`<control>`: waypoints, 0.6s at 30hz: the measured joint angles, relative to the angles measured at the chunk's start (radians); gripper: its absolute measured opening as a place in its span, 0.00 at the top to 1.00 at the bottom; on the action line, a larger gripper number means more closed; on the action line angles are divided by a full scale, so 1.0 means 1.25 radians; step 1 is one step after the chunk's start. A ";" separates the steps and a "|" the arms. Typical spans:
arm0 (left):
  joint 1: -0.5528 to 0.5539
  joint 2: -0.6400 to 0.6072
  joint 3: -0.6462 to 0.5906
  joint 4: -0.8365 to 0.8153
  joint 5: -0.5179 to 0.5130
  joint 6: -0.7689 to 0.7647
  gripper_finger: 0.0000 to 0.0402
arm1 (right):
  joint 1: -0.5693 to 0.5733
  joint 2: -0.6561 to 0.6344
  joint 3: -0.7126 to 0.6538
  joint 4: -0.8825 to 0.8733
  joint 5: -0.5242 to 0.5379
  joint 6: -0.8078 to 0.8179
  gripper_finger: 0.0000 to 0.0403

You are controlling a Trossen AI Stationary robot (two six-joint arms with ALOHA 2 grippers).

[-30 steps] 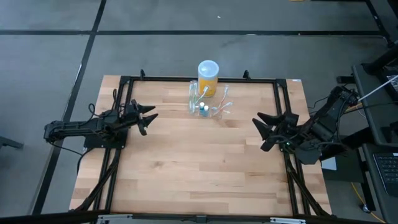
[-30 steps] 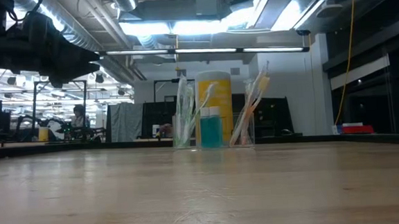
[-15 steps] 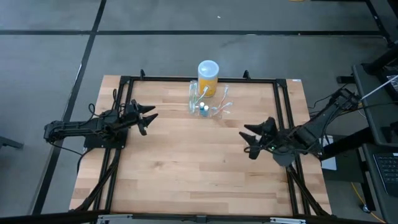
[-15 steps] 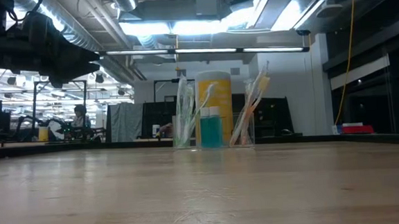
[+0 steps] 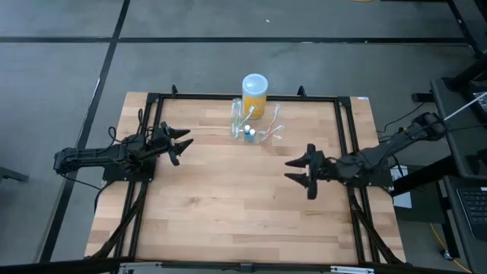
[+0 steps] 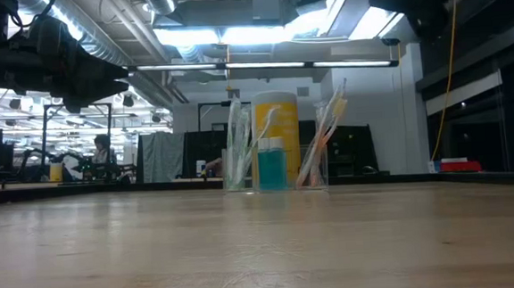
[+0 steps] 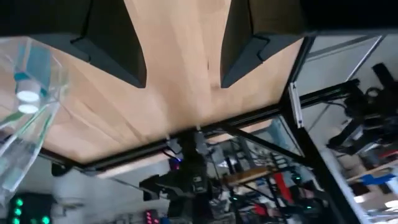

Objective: Pick & Place toothbrushing station
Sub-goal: Return to Home Position

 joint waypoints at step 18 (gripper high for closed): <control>0.000 0.000 0.000 0.000 0.000 0.000 0.48 | -0.171 -0.352 -0.247 0.022 -0.299 -0.313 0.49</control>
